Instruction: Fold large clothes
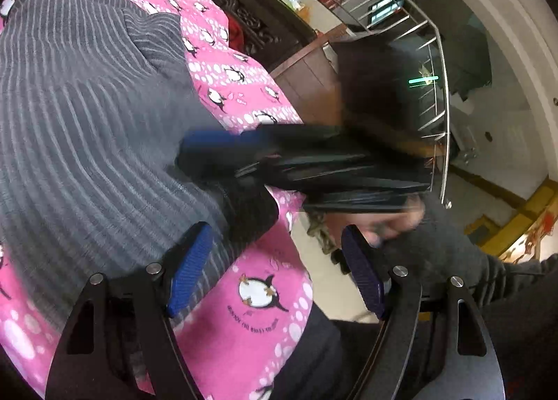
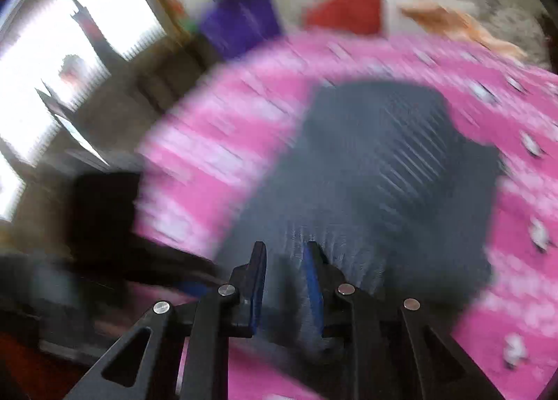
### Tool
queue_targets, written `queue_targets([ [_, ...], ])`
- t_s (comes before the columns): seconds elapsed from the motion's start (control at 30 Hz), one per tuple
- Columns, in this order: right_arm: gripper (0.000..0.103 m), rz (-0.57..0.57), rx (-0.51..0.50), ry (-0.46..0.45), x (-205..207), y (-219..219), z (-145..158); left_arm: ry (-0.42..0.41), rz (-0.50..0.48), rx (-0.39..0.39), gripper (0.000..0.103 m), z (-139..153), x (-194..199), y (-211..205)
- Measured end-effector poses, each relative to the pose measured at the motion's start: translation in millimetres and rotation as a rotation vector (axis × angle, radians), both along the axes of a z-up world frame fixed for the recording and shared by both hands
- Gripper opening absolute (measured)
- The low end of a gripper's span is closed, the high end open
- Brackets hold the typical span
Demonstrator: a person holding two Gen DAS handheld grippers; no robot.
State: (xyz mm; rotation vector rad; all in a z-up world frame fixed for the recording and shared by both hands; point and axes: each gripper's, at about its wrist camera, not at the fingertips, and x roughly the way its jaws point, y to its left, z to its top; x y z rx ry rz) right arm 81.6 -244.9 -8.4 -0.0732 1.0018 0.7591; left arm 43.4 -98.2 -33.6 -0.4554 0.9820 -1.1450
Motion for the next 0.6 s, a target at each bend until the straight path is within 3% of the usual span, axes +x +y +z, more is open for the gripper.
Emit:
queue_targets([
  [0.03, 0.0, -0.053, -0.09, 0.02, 2.3, -10.1, -20.3, -0.005, 0.007, 0.01, 0.077, 5.3, -2.7, 4.3],
  [0.07, 0.0, -0.077, -0.101, 0.023, 0.2, -19.0, -29.7, -0.012, 0.023, 0.016, 0.077, 11.0, -4.3, 10.1],
  [0.2, 0.0, -0.19, 0.082, 0.04, -21.8, -54.9, -54.3, -0.127, 0.221, 0.102, 0.077, 35.5, -4.3, 34.5],
  [0.27, 0.0, -0.228, 0.122, 0.034, -26.9, -57.4, -58.8, -0.131, 0.285, 0.211, 0.077, 28.3, 4.5, 27.0],
  [0.3, 0.0, -0.242, 0.133, 0.033, -27.8, -57.4, -59.8, -0.139, 0.309, 0.344, 0.076, 13.6, 7.8, 14.4],
  [0.37, 0.0, -0.26, 0.141, 0.028, -29.0, -58.5, -60.4, -0.2, 0.319, 0.509, 0.069, -10.3, -0.2, -3.9],
  [0.43, 0.0, -0.262, 0.13, 0.027, -34.6, -55.3, -62.6, -0.375, 0.347, 0.628, 0.07, -23.6, -26.1, -24.9],
  [0.47, 0.0, -0.262, 0.112, 0.016, -38.2, -52.7, -62.1, -0.424, 0.36, 0.665, 0.071, -28.3, -34.1, -32.1],
  [0.6, 0.0, -0.272, 0.085, 0.001, -36.2, -47.4, -60.9, -0.368, 0.369, 0.631, 0.071, -31.5, -23.1, -28.8],
])
